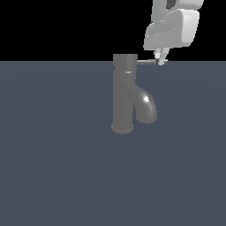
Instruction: Turn on the faucet by rotating a designated handle.
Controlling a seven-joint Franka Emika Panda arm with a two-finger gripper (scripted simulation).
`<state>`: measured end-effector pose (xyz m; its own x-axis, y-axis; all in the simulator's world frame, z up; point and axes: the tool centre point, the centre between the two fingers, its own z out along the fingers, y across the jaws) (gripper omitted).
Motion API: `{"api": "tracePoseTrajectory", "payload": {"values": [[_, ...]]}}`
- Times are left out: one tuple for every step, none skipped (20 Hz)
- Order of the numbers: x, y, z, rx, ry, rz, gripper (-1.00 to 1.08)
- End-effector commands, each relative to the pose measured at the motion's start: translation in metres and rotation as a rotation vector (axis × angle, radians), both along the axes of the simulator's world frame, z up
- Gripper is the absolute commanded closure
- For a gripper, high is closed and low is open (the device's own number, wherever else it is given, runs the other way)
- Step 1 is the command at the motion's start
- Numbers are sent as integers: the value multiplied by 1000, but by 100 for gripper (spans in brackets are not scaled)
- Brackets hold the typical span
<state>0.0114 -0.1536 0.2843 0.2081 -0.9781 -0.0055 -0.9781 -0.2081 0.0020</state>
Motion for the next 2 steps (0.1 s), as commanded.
{"api": "tracePoseTrajectory", "payload": {"values": [[4,-21,0,-5,-3,-28,108],[4,-21,0,-5,-3,-28,108]]}}
